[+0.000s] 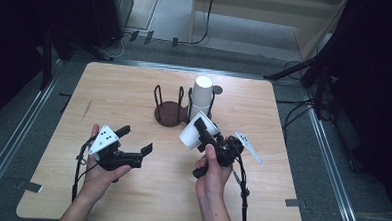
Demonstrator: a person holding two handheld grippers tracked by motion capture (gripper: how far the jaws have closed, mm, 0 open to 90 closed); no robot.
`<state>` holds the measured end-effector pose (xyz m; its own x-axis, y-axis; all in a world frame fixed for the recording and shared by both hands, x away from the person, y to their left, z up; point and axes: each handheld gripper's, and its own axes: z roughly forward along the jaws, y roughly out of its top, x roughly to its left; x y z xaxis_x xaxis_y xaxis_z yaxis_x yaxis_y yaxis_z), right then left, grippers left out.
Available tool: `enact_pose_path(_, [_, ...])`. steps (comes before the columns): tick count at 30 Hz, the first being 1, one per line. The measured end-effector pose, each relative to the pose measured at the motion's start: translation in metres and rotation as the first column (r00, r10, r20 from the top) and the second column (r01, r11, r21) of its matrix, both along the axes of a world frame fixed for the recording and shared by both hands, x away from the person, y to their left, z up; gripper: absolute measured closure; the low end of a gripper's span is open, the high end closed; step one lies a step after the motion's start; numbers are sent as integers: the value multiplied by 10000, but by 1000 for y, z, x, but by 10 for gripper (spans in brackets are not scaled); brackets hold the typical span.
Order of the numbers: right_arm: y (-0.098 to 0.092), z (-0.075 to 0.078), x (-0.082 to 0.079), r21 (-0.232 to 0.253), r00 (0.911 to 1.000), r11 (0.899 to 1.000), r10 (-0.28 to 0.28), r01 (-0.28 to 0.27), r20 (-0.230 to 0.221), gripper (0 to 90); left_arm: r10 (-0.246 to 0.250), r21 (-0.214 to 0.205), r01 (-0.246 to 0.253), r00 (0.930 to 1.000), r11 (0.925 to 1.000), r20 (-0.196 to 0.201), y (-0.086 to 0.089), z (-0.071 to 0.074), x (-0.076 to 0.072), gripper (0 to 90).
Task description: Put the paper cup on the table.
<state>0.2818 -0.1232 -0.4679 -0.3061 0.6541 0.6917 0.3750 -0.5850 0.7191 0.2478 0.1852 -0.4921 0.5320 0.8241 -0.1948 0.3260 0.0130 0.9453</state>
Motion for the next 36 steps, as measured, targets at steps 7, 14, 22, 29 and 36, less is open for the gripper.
enact_pose_path(7, [-11, -1, -4, -1582, 9971, 9873, -19, 139, 760, 265, 366, 295, -356, 9987, 9989, -351, 12, -6, -1, 0])
enact_pose_path(14, [-23, -6, -5, -2232, 9927, 9740, -116, 383, 1200, 261, 945, 426, -922, 9940, 9948, -555, 30, -11, -3, 0])
enact_pose_path(22, [-35, -14, -1, -3251, 9870, 9421, -313, 818, 1577, 260, 1740, 553, -1697, 9811, 9839, -852, 54, -17, -6, 0])
enact_pose_path(29, [-39, -16, 5, -4411, 9698, 8853, -416, 1474, 2405, 261, 2300, 609, -2245, 9671, 9726, -1090, 73, -23, -8, 0])
enact_pose_path(36, [-40, -18, 14, -5319, 9403, 8173, -347, 2217, 3387, 263, 2810, 701, -2745, 9532, 9590, -1111, 92, -28, -12, 0])
